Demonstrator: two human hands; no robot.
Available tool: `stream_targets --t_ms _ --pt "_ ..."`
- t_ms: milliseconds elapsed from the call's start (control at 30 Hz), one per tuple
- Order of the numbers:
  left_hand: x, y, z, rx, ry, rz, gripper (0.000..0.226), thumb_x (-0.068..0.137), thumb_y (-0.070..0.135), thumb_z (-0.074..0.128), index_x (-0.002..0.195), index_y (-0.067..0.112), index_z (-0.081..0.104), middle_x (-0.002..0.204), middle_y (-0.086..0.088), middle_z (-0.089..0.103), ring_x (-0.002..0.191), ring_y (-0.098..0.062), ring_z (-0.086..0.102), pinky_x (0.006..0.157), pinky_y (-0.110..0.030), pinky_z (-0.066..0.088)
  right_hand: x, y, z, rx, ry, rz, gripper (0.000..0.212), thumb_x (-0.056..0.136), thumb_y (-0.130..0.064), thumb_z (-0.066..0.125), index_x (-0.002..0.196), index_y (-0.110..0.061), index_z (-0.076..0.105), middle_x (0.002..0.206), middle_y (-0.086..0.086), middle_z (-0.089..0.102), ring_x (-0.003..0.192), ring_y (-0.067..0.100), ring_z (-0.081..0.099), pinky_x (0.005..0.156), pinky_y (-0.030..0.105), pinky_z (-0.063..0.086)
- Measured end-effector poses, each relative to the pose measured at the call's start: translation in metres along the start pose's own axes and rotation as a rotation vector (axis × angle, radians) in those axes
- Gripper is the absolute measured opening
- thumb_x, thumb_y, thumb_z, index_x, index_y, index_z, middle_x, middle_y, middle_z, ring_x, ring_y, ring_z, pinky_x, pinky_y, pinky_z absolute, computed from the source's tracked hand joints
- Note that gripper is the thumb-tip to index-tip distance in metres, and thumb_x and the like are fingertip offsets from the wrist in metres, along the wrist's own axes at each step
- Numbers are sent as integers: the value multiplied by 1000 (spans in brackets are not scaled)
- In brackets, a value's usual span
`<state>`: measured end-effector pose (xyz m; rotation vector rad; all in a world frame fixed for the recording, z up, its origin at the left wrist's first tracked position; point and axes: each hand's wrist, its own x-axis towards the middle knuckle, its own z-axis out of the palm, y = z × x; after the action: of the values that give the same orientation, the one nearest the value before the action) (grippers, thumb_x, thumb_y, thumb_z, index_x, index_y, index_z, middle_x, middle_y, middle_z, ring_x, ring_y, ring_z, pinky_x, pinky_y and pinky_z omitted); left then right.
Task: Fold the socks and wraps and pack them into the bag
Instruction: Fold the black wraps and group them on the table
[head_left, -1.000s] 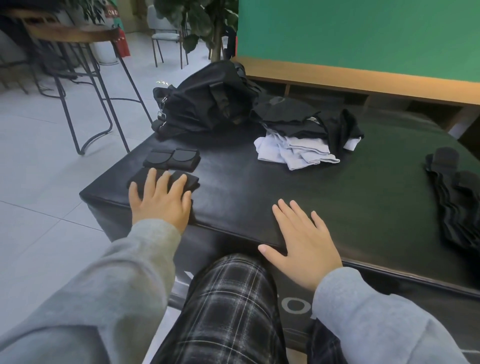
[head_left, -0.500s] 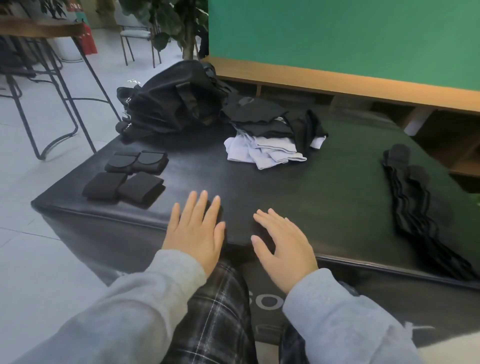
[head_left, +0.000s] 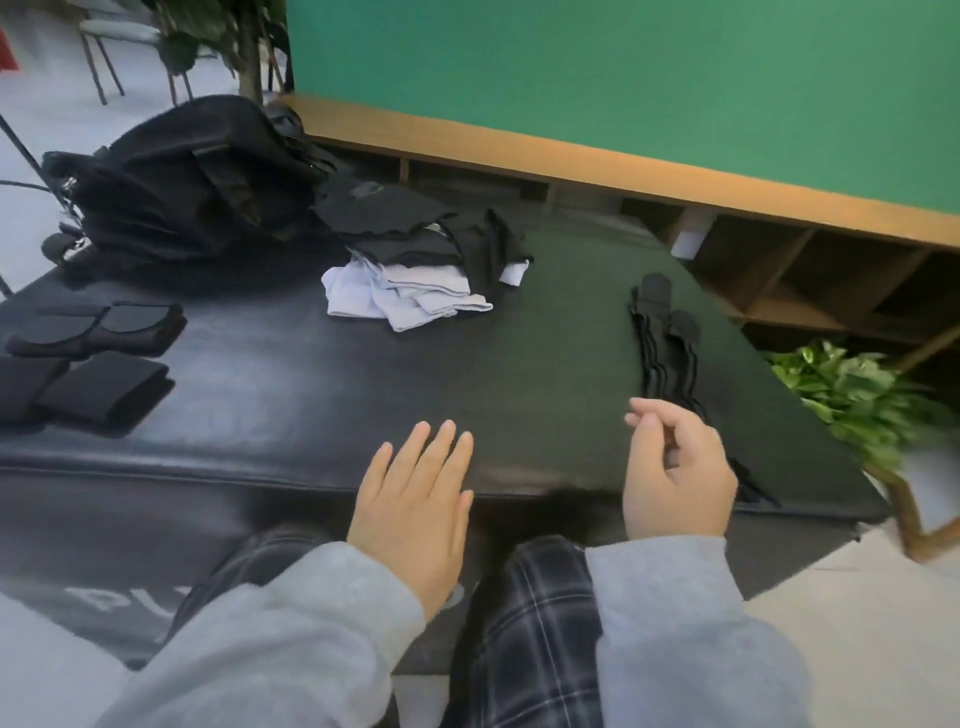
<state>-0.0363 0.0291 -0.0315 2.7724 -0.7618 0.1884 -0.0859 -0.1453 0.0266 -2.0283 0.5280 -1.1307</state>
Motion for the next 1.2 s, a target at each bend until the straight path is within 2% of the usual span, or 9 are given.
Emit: stream_targets --t_ms 100,167,267,367,467,667,767,867,1200 --pt "1 -6 2 -22 42 8 61 98 37 4 130 22 54 135 3 53 127 -19 45 105 -36 22 14 12 -24 -129 159 -132 26 85 -27 39 89 -22 65 84 -9 59 88 4 41 81 27 36" --pt "2 -6 6 -15 87 16 61 98 38 4 129 23 55 135 4 53 128 -17 43 105 -35 22 25 20 -35 -272 177 -125 26 84 -21 43 93 -14 67 94 2 63 97 11 47 90 29 29" --pt "3 -6 8 -43 110 15 61 98 39 5 128 24 55 135 4 53 129 -14 35 105 -35 21 36 27 -46 -483 83 159 34 87 -21 52 119 -14 59 125 10 56 123 30 40 100 37 25" --pt "3 -7 9 -58 133 29 53 98 38 13 127 26 56 134 5 53 129 -13 34 105 -34 20 36 32 -50 -507 -107 417 49 88 -23 55 136 -19 43 142 8 40 133 33 27 106 47 25" --pt "2 -8 7 -80 144 29 52 98 39 14 126 27 57 134 5 54 129 -13 33 104 -33 19 31 42 -50 -417 -199 471 47 90 -19 54 135 -17 44 140 11 42 130 32 34 104 45 30" --pt "3 -8 9 -77 186 41 45 91 35 30 125 27 58 133 5 54 129 -13 33 104 -33 19 30 42 -53 -424 -161 485 35 92 -17 52 127 -12 55 128 11 56 117 29 48 95 34 36" --pt "3 -9 11 -73 188 42 45 91 35 29 126 27 57 135 5 53 130 -12 32 105 -33 18 32 41 -57 -424 -127 494 29 90 -15 52 116 -11 64 103 9 64 93 25 52 80 30 37" --pt "3 -9 11 -77 203 42 45 92 36 29 127 28 56 135 5 52 130 -12 32 105 -33 18 33 40 -58 -359 -97 536 28 89 -15 49 112 -14 66 79 -2 54 83 20 48 76 28 34" --pt "3 -8 10 -94 224 47 45 92 35 29 126 27 57 134 5 54 129 -12 32 105 -31 15 37 35 -58 -238 0 539 34 89 -11 44 119 -14 60 116 5 60 100 18 49 86 27 33"
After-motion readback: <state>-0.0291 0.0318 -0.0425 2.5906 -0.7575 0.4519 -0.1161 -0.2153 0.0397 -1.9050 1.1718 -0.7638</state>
